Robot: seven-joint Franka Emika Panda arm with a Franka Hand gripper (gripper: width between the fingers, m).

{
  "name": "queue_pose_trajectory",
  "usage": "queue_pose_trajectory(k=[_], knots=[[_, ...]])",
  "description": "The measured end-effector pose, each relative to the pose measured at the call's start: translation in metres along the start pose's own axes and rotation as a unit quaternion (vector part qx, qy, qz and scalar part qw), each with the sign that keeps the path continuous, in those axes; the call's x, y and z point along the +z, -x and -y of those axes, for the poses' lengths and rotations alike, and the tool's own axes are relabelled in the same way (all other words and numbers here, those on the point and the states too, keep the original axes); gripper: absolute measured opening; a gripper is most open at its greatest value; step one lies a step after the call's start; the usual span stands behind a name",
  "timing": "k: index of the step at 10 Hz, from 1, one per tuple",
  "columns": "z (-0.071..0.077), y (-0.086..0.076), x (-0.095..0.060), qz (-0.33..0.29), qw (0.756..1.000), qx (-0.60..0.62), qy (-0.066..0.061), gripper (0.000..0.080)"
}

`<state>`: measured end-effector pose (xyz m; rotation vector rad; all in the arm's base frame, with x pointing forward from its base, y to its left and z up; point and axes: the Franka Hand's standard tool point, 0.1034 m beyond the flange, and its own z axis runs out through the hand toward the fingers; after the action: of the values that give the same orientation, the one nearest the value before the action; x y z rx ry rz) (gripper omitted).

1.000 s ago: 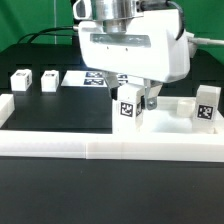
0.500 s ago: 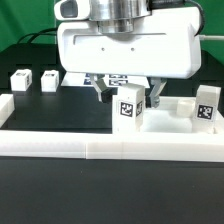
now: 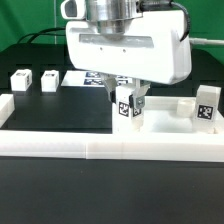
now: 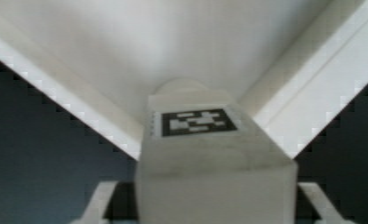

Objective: Assemble square table

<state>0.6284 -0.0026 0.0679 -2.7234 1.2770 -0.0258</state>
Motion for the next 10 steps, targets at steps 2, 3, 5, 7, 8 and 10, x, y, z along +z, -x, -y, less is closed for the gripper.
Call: queue_pose_trajectory(k=[2, 3, 5, 7, 8, 10], knots=[[-0.0015, -0.0004, -0.0003, 0.002, 0.99, 0.14, 0.002, 0.0294], [-0.0016, 0.0012, -0.0003, 0.005, 0.975, 0.224, 0.006, 0.0294], [-0.0007, 0.0032, -0.0006, 0.013, 0.932, 0.361, 0.006, 0.0294], [-0.001, 0.003, -0.0007, 0.021, 0.886, 0.463, 0.002, 0.0294], [-0.0013, 0.0034, -0.0006, 0.021, 0.869, 0.494, 0.003, 0.0294], [-0.0015, 0.0035, -0.0014, 0.021, 0.845, 0.534, 0.004, 0.0294]])
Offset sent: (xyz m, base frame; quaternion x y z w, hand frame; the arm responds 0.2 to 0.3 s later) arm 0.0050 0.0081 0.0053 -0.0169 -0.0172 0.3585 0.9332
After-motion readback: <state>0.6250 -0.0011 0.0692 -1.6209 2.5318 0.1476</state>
